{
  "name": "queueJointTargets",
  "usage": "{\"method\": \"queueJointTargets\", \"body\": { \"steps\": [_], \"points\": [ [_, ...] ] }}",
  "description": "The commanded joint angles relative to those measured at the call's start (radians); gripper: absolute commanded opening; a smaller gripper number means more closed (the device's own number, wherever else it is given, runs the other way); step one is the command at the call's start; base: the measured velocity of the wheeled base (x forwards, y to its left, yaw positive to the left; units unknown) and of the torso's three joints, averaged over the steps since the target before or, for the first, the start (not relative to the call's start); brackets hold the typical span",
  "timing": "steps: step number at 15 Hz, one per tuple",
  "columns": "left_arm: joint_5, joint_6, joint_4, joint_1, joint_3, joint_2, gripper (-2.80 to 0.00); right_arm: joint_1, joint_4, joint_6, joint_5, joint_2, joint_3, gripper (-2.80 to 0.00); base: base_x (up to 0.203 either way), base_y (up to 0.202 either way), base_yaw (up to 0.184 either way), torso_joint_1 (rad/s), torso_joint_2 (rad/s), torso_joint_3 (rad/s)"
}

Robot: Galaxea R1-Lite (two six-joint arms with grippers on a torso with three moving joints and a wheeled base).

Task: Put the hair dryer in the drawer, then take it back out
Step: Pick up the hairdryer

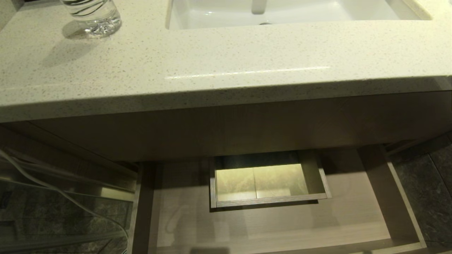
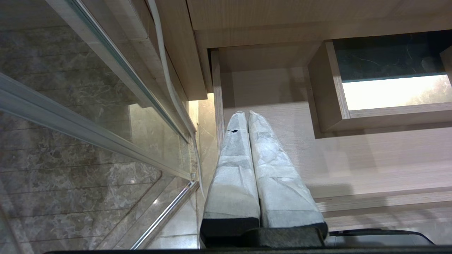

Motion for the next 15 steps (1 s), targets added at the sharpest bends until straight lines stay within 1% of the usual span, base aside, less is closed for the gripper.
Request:
{"method": "queueJointTargets", "body": {
  "steps": [1,4,7,8,9,10,11,13,15],
  "points": [
    [0.0,0.0,0.0,0.0,0.0,0.0,-2.8,0.0,-0.001,0.013,-0.002,0.003,0.036,-2.8,0.0,0.0,0.0,0.0,0.0,0.0],
    [0.0,0.0,0.0,0.0,0.0,0.0,-2.8,0.0,-0.004,0.102,0.004,0.004,0.13,-2.8,0.0,0.0,0.0,0.0,0.0,0.0],
    [0.0,0.0,0.0,0.0,0.0,0.0,-2.8,0.003,-0.011,0.144,0.005,0.002,0.235,-2.8,0.0,0.0,0.0,0.0,0.0,0.0],
    [0.001,0.0,0.0,0.0,0.0,0.0,-2.8,0.003,-0.041,0.165,0.008,0.002,0.289,-2.8,0.0,0.0,0.0,0.0,0.0,0.0],
    [0.001,0.0,0.0,0.0,0.0,0.0,-2.8,0.003,-0.113,0.189,0.016,0.002,0.354,-2.8,0.0,0.0,0.0,0.0,0.0,0.0],
    [0.0,0.0,0.0,0.0,0.0,0.0,-2.8,0.003,-0.214,0.226,0.05,0.002,0.411,-2.8,0.0,0.0,0.0,0.0,0.0,0.0],
    [0.001,0.0,0.0,0.0,0.0,0.0,-2.8,0.003,-0.264,0.26,0.089,0.002,0.434,-2.8,0.0,0.0,0.0,0.0,0.0,0.0],
    [0.0,0.0,0.0,0.0,0.0,0.0,-2.8,0.003,-0.203,0.302,0.081,0.003,0.427,-2.8,0.0,0.0,0.0,0.0,0.0,0.0],
    [0.0,0.0,0.0,0.0,0.0,0.0,-2.8,0.003,-0.203,0.303,0.09,0.003,0.427,-2.8,0.0,0.0,0.0,0.0,0.0,0.0]
  ]
}}
